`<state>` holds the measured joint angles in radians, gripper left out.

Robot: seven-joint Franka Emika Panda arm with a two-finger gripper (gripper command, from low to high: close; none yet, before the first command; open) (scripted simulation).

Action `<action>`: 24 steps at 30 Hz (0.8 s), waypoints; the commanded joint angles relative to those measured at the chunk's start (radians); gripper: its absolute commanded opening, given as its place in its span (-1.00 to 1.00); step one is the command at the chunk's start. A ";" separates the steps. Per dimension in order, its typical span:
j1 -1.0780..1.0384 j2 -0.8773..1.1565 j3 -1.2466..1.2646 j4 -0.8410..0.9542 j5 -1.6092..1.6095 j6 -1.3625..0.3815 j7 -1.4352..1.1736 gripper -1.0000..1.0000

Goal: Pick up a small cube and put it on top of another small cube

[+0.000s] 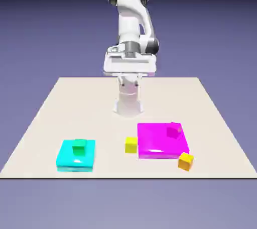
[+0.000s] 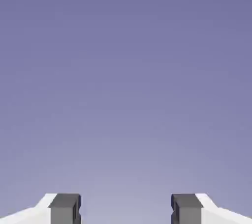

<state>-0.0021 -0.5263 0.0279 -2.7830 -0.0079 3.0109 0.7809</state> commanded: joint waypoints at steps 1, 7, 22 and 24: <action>-0.012 0.036 0.023 0.022 -0.007 -0.022 0.033 0.00; -0.082 0.254 0.162 0.157 -0.046 -0.152 0.231 0.00; -0.257 0.797 0.509 0.493 -0.143 -0.477 0.727 0.00; -0.280 0.870 0.556 0.538 -0.156 -0.520 0.793 0.00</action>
<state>-0.2823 0.3435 0.5834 -2.2455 -0.1642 2.4907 1.5743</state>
